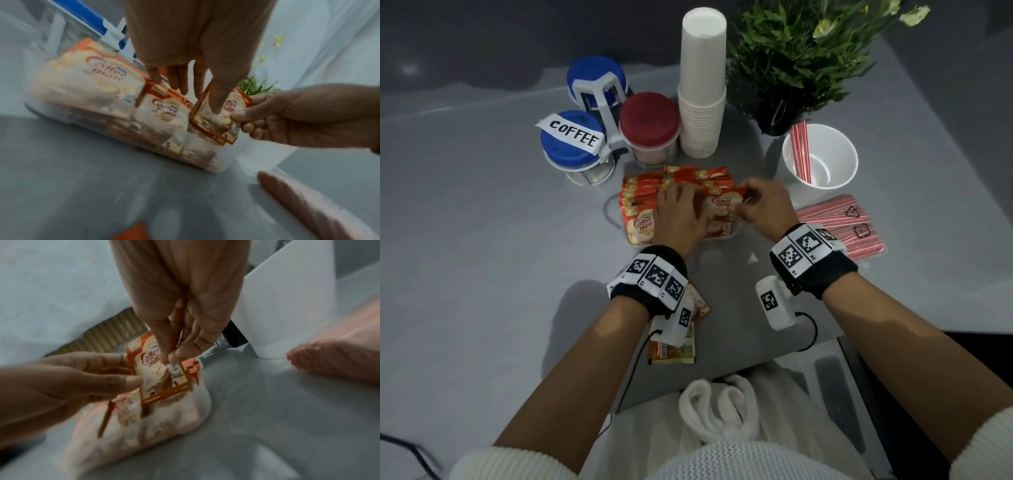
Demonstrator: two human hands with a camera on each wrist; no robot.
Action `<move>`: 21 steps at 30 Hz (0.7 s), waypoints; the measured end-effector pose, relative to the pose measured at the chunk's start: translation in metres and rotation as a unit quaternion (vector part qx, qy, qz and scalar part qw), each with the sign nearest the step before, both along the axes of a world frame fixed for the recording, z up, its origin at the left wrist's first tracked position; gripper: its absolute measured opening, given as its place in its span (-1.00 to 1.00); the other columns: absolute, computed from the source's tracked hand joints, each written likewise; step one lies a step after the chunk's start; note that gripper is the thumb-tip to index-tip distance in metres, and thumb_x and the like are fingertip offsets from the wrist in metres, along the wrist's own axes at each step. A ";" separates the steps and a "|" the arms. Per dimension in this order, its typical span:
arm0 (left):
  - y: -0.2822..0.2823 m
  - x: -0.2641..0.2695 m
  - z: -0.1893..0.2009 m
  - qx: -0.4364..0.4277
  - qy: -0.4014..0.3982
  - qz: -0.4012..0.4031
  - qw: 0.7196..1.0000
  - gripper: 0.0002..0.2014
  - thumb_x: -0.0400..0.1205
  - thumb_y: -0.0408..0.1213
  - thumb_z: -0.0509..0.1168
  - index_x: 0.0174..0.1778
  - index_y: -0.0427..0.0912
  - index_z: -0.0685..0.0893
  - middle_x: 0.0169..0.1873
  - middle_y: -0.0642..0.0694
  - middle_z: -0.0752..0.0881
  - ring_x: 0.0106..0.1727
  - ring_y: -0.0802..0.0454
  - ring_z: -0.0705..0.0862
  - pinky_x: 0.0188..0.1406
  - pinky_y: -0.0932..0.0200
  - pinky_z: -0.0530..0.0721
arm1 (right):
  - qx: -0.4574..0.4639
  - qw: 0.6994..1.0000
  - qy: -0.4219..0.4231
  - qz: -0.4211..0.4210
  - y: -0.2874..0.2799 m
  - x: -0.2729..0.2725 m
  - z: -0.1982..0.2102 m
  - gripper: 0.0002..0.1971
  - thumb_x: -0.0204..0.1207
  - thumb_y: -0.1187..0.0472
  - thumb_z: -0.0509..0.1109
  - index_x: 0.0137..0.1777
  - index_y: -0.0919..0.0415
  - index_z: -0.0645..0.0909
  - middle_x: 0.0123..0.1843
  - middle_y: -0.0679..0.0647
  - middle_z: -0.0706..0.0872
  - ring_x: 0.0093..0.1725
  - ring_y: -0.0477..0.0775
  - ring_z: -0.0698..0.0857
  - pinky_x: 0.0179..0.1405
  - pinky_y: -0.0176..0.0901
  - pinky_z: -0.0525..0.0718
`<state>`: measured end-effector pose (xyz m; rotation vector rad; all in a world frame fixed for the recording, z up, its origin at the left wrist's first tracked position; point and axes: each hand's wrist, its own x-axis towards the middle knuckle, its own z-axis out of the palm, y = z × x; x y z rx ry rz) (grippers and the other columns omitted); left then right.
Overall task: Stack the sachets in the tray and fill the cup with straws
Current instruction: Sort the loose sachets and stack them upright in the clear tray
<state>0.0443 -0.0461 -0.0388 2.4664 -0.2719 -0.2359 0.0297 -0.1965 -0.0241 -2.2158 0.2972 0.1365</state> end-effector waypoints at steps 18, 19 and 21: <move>0.006 -0.002 -0.019 0.159 -0.032 -0.065 0.985 -0.41 0.54 -0.33 0.30 0.50 -0.27 0.32 0.45 -0.26 0.35 0.45 -0.24 0.31 0.49 -0.02 0.21 | -0.142 0.983 0.044 0.107 0.005 0.006 -0.016 -0.73 0.49 0.35 0.33 0.19 0.32 0.63 0.15 0.27 0.73 0.16 0.26 0.66 0.14 -0.15 0.52; 0.006 -0.002 -0.020 0.166 -0.033 -0.072 0.983 -0.42 0.56 -0.34 0.27 0.51 -0.26 0.31 0.46 -0.25 0.34 0.47 -0.24 0.30 0.51 -0.02 0.19 | -0.143 0.981 0.059 0.117 0.006 0.007 -0.017 -0.70 0.49 0.35 0.33 0.22 0.30 0.62 0.19 0.27 0.71 0.21 0.26 0.64 0.22 -0.09 0.53; 0.006 -0.003 -0.019 0.173 -0.032 -0.081 0.981 -0.41 0.57 -0.33 0.27 0.53 -0.25 0.29 0.48 -0.23 0.32 0.49 -0.24 0.28 0.54 -0.04 0.16 | -0.145 0.981 0.060 0.118 0.006 0.007 -0.019 -0.67 0.48 0.36 0.34 0.25 0.30 0.59 0.26 0.26 0.64 0.25 0.25 0.60 0.24 -0.13 0.50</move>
